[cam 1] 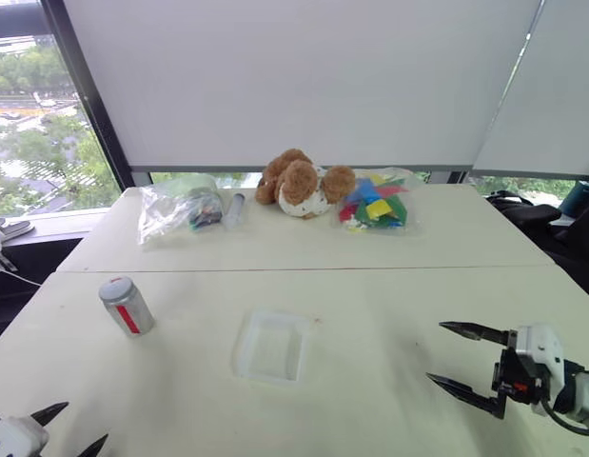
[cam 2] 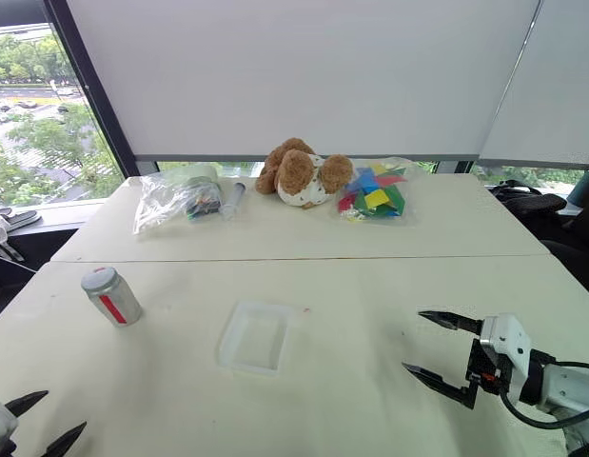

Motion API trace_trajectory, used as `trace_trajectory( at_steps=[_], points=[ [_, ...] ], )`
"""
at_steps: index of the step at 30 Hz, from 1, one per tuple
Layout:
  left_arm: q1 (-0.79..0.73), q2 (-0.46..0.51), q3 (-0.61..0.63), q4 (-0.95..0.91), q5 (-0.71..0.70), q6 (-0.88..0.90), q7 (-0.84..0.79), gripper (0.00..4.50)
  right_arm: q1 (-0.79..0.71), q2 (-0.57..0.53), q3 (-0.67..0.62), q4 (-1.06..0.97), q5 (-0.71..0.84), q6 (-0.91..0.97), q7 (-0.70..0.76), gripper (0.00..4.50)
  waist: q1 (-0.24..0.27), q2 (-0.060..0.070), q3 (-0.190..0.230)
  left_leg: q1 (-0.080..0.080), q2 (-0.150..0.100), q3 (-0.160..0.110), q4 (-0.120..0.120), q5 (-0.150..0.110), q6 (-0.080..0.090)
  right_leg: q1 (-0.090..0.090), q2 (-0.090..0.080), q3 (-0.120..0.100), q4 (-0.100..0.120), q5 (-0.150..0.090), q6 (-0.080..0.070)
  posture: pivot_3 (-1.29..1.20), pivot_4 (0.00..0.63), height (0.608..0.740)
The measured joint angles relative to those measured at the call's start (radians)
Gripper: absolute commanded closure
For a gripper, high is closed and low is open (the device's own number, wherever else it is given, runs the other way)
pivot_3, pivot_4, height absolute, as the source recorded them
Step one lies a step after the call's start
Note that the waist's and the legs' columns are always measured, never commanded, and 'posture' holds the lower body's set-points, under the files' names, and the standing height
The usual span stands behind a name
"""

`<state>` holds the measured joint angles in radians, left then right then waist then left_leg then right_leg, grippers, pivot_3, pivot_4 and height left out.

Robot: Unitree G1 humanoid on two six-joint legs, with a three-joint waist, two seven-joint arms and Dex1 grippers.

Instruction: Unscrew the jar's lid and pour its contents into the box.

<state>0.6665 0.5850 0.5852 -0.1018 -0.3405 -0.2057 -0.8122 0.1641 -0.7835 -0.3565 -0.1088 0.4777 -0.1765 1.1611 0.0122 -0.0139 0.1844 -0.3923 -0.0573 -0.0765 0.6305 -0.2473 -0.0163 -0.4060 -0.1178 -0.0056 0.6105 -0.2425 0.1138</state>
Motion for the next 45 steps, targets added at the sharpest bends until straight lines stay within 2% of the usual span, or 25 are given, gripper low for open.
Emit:
trace_trajectory(
  at_steps=[3,6,9,12,14,17,21,29,32,38,45],
  points=[
    [0.002,-0.003,0.013,-0.006,-0.005,0.000,0.004,0.03,-0.031,0.000,0.008,-0.012,0.007,0.028,-0.004,0.00,0.000,0.000,0.000,0.000,0.000,0.000,0.000,0.000,0.000,0.000,0.000,0.000,0.000,0.000,0.000,0.00,0.150,0.740],
    [-0.012,-0.044,0.044,-0.032,-0.082,0.035,0.029,0.03,-0.123,0.030,0.053,-0.024,0.011,0.068,-0.042,0.00,-0.004,0.000,0.000,0.000,0.001,0.000,0.000,0.000,0.000,0.000,0.000,0.000,0.000,0.000,0.000,0.00,0.150,0.740],
    [-0.014,-0.110,0.076,-0.063,-0.185,0.105,0.073,0.03,-0.243,0.128,0.121,-0.074,0.063,0.118,-0.103,0.00,-0.011,0.000,0.000,0.000,0.001,0.000,0.000,0.001,0.002,-0.001,0.000,0.000,0.001,0.000,0.000,0.00,0.150,0.740],
    [-0.015,-0.232,0.104,-0.069,-0.239,0.130,0.167,0.03,-0.321,0.184,0.206,-0.147,0.128,0.213,-0.128,0.00,-0.007,0.000,0.001,-0.001,0.001,0.000,0.000,0.001,0.002,-0.002,0.000,-0.001,0.001,0.000,0.000,0.00,0.150,0.740],
    [-0.013,-0.323,0.106,-0.063,-0.239,0.125,0.223,0.03,-0.383,0.245,0.258,-0.161,0.122,0.211,-0.148,0.00,-0.002,-0.001,0.001,-0.001,0.001,0.001,0.001,0.001,0.002,-0.002,0.001,-0.001,0.000,0.001,0.000,0.00,0.150,0.740],
    [-0.005,-0.387,0.106,-0.050,-0.217,0.086,0.267,0.03,-0.429,0.278,0.298,-0.163,0.097,0.181,-0.151,0.00,0.008,-0.005,0.000,-0.001,0.001,0.000,0.002,0.001,0.002,-0.001,0.001,-0.003,0.000,0.001,0.000,0.00,0.150,0.740],
    [-0.016,-0.466,0.073,-0.085,-0.160,0.034,0.337,0.03,-0.434,0.282,0.326,-0.151,0.093,0.140,-0.074,0.00,0.023,-0.007,-0.001,-0.001,0.000,0.000,0.004,-0.001,-0.001,0.001,0.001,-0.003,0.000,0.001,0.000,0.00,0.150,0.740],
    [-0.190,-0.528,-0.066,-0.342,0.021,0.125,0.630,0.03,-0.393,0.236,0.307,-0.061,0.105,0.127,0.057,0.00,0.024,-0.005,-0.002,0.000,0.000,0.004,0.003,0.001,0.002,0.001,0.004,-0.002,0.001,0.002,0.000,0.00,0.150,0.740],
    [-0.296,-0.545,-0.173,-0.394,0.120,0.201,0.728,0.03,-0.392,0.234,0.295,-0.021,0.104,0.102,0.080,0.00,0.027,-0.006,-0.002,0.000,0.000,0.003,0.004,0.001,0.003,0.001,0.005,-0.003,0.002,0.003,0.001,0.00,0.150,0.740],
    [-0.461,-0.545,-0.228,-0.351,0.204,0.302,0.838,0.03,-0.366,0.232,0.272,0.013,0.104,0.079,0.101,0.00,0.027,-0.006,-0.002,0.001,0.001,0.002,0.004,0.001,0.002,0.001,0.007,-0.003,0.004,0.003,0.000,0.00,0.150,0.740],
    [-0.639,-0.516,-0.256,-0.196,0.267,0.310,0.896,0.03,-0.331,0.234,0.268,0.013,0.093,0.061,0.094,0.00,0.026,-0.006,-0.002,0.001,0.000,0.003,0.005,0.001,0.002,0.001,0.006,-0.003,0.004,0.005,0.003,0.00,0.150,0.740]
  ],
)
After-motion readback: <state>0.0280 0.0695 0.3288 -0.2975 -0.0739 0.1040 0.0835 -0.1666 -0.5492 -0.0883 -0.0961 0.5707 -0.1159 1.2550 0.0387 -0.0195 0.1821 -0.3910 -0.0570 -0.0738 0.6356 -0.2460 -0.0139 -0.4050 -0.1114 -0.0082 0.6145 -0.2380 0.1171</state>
